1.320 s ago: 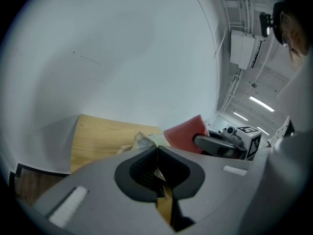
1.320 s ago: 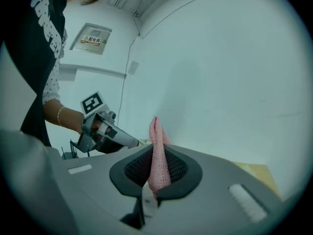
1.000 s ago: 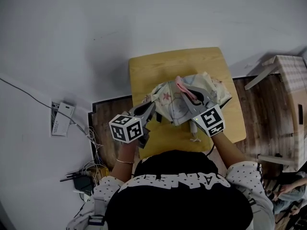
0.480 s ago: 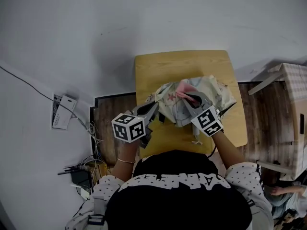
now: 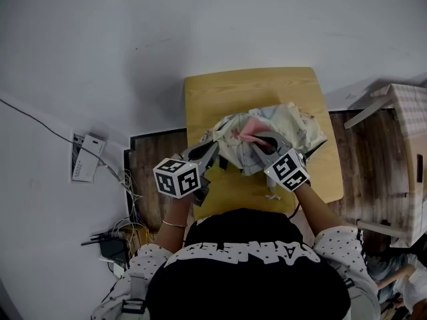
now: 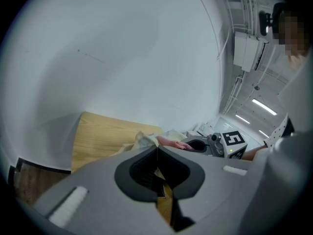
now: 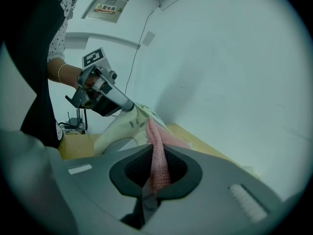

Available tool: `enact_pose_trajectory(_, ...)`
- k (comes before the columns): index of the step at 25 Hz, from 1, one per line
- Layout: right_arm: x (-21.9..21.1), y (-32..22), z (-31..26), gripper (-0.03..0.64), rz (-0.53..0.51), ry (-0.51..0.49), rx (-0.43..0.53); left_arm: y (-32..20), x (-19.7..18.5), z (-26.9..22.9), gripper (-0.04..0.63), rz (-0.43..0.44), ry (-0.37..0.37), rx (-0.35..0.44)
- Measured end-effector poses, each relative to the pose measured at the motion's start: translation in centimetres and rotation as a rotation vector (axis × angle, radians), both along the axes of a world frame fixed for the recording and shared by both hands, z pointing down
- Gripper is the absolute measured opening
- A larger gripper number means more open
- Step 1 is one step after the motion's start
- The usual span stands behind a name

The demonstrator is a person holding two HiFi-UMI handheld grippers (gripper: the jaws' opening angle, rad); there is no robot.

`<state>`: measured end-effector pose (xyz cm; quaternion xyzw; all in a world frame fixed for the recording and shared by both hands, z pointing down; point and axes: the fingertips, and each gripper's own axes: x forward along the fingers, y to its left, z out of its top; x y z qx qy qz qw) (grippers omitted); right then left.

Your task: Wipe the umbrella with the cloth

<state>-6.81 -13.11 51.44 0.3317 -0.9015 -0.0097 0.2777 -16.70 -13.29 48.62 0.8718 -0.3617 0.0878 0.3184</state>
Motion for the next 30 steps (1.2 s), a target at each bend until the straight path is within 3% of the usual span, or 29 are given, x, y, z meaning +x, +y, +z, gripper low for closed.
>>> enact_pose_trajectory(12,-1.6,3.9,2.0,0.034,-0.116,0.021,-0.094,-0.1,0.2,0.2,0.005,0.014,0.001,-0.006)
enact_pose_trajectory(30,-1.7,7.6,3.4,0.034,-0.144,0.02,-0.177,0.1,0.6,0.2,0.005,0.04,0.001,-0.003)
